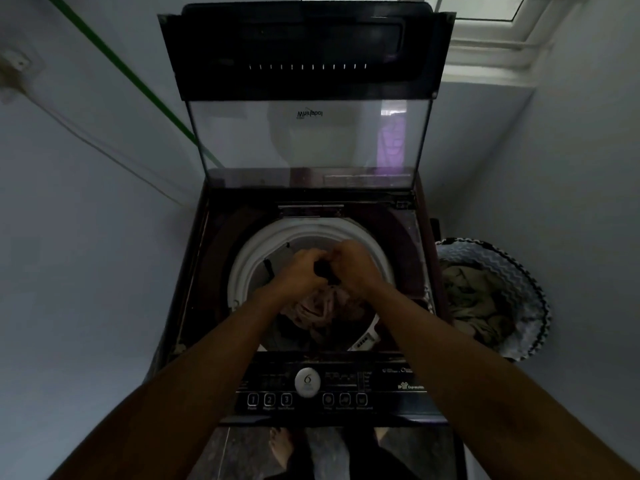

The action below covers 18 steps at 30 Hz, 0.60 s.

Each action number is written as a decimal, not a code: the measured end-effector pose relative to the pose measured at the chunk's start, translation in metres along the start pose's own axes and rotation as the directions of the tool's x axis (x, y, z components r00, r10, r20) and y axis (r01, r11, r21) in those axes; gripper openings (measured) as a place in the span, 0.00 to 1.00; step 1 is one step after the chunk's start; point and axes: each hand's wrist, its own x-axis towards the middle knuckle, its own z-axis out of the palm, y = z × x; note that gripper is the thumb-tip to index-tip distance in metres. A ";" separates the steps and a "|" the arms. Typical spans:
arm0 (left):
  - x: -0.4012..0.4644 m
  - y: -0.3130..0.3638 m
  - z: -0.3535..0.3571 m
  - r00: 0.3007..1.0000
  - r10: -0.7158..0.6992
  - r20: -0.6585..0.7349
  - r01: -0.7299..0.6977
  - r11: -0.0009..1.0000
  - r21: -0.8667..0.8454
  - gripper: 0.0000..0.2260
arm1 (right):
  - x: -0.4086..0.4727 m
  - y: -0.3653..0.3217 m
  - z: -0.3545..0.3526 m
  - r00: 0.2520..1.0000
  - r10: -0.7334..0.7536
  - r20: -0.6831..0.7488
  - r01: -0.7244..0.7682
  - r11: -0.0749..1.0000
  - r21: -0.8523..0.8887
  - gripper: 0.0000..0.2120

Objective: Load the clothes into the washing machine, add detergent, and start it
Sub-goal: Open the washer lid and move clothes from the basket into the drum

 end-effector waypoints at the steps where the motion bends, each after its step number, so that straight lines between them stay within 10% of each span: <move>1: 0.002 0.003 0.003 1.000 0.003 0.010 -0.003 1.000 0.017 0.10 | -0.002 0.004 -0.005 1.000 0.012 -0.012 -0.012 1.000 -0.020 0.12; 5: 0.017 0.026 0.024 0.999 0.039 -0.015 -0.038 0.997 0.060 0.10 | -0.013 0.030 -0.032 0.976 0.052 -0.211 -0.048 0.999 0.023 0.08; 9: 0.042 0.055 0.058 0.991 0.125 -0.038 -0.123 0.990 0.063 0.14 | -0.039 0.068 -0.074 0.789 0.145 -0.598 -0.068 0.986 0.149 0.08; 18: 0.089 0.142 0.164 0.889 0.455 0.055 -0.457 0.871 0.183 0.14 | -0.084 0.206 -0.120 0.655 0.501 -0.565 -0.408 0.865 0.293 0.05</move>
